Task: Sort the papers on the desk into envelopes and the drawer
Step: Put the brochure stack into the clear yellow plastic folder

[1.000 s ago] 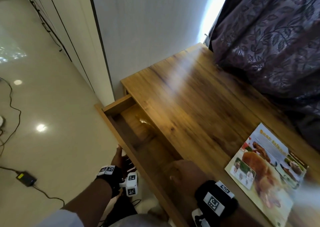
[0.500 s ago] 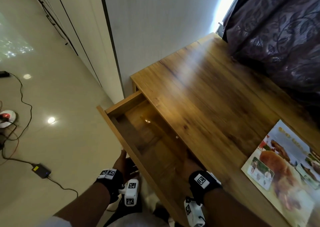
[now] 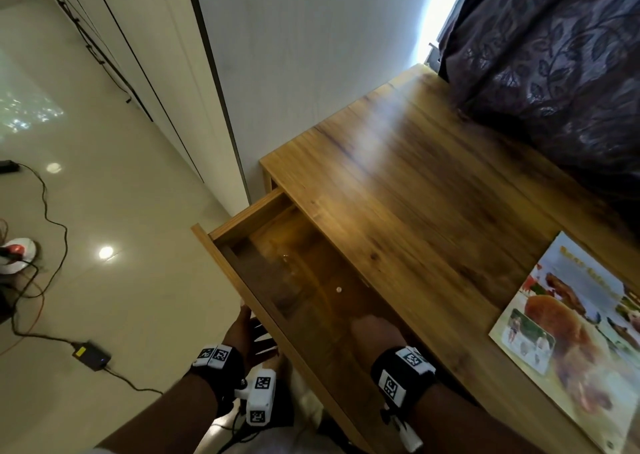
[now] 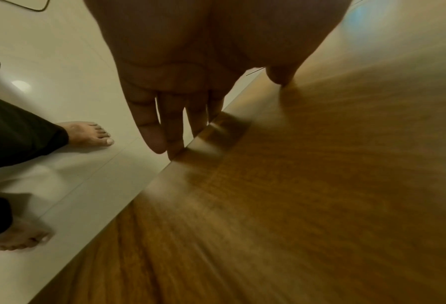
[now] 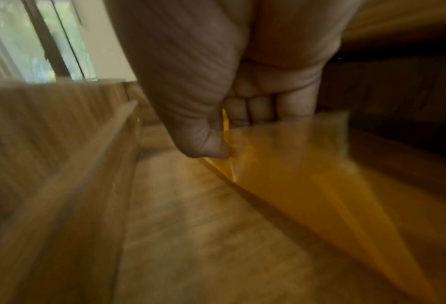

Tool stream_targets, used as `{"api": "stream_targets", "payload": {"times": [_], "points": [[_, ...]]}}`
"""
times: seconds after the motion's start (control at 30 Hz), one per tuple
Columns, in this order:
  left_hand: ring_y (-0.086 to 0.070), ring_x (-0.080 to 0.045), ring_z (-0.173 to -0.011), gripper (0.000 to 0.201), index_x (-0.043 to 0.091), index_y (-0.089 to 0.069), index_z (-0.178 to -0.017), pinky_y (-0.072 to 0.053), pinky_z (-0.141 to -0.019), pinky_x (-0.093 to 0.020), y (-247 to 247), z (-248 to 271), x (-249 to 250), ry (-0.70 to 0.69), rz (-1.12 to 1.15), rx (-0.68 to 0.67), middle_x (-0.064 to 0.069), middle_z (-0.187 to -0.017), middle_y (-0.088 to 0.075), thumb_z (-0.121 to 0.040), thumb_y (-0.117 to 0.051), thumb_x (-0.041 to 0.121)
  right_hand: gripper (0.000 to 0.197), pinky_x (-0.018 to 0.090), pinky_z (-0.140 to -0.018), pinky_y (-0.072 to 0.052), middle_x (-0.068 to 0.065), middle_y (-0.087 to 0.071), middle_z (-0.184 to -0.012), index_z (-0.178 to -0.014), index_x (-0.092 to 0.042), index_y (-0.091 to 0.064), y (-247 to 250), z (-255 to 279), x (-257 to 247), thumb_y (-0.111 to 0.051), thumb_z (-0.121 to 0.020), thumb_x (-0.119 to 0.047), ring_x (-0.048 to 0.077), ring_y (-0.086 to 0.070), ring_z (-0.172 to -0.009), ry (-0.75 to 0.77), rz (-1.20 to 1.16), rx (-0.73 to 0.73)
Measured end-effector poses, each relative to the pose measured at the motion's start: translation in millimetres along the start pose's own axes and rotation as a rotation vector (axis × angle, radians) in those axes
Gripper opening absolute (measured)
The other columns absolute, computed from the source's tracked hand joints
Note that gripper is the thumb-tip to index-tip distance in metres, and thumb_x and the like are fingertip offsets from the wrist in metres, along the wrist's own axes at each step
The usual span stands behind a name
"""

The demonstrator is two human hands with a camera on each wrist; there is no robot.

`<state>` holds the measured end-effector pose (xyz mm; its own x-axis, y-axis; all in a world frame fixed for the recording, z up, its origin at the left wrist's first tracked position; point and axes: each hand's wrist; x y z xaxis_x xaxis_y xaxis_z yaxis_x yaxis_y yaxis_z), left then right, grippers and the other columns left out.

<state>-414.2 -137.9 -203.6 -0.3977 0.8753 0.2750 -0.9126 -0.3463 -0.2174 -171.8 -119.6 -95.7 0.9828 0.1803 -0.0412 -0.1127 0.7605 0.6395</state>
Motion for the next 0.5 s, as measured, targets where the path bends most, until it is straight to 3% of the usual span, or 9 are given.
{"api": "stream_targets", "payload": {"times": [0.07,0.17,0.27,0.33,0.4,0.5], "points": [[-0.064,-0.04,-0.106,0.082,0.01,-0.068,-0.117,-0.052,-0.09,-0.05,0,4,6,-0.021,0.0,-0.011,-0.013,-0.118,-0.069,-0.09,-0.027,0.076,0.017,0.038,-0.089,-0.056,0.007,-0.066,-0.113,-0.113,-0.014,-0.061,8,10,-1,-0.05,-0.1,-0.016,0.022,-0.067,-0.1,0.063,-0.091,0.056],[-0.065,-0.042,-0.105,0.088,0.011,-0.068,-0.12,-0.049,-0.098,-0.056,-3,7,14,-0.037,0.018,-0.016,-0.012,-0.125,-0.066,-0.087,-0.026,0.081,0.017,0.032,-0.089,-0.055,-0.003,-0.065,-0.106,-0.11,-0.022,-0.062,15,29,5,-0.05,-0.1,-0.028,0.013,-0.065,-0.095,0.17,-0.251,0.184],[-0.063,-0.045,-0.107,0.096,0.014,-0.065,-0.126,-0.051,-0.092,-0.059,-19,17,20,-0.035,0.058,-0.013,-0.014,-0.129,-0.063,-0.079,-0.025,0.089,0.02,0.011,-0.075,-0.044,-0.018,-0.061,-0.093,-0.115,-0.03,-0.066,31,64,23,-0.052,-0.101,-0.033,-0.003,-0.058,-0.079,0.317,-0.418,0.331],[-0.058,-0.046,-0.113,0.105,0.016,-0.058,-0.133,-0.052,-0.085,-0.06,-35,26,22,-0.007,0.098,-0.013,-0.018,-0.134,-0.059,-0.073,-0.021,0.094,0.025,0.009,-0.066,-0.043,-0.022,-0.062,-0.088,-0.121,-0.038,-0.064,48,94,39,-0.055,-0.101,-0.029,-0.002,-0.059,-0.074,0.359,-0.551,0.399],[-0.049,-0.048,-0.123,0.113,0.02,-0.049,-0.142,-0.05,-0.084,-0.063,-51,33,23,0.0,0.165,-0.02,-0.02,-0.142,-0.051,-0.067,-0.017,0.097,0.033,0.011,-0.065,-0.046,-0.022,-0.068,-0.09,-0.12,-0.048,-0.062,62,126,63,-0.06,-0.097,-0.023,0.001,-0.062,-0.079,0.349,-0.654,0.5],[-0.04,-0.049,-0.133,0.114,0.024,-0.041,-0.148,-0.035,-0.099,-0.073,-69,36,22,-0.02,0.23,-0.029,-0.017,-0.15,-0.043,-0.065,-0.017,0.098,0.04,0.009,-0.068,-0.049,-0.029,-0.069,-0.098,-0.114,-0.051,-0.063,71,161,101,-0.067,-0.093,-0.016,-0.001,-0.066,-0.085,0.307,-0.773,0.687]]}}
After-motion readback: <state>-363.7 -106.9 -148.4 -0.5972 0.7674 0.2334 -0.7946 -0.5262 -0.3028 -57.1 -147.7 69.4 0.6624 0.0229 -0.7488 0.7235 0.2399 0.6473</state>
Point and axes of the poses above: each hand's wrist, its own z-axis away from the middle knuckle, its own y-axis out of the back of the hand, x = y × z
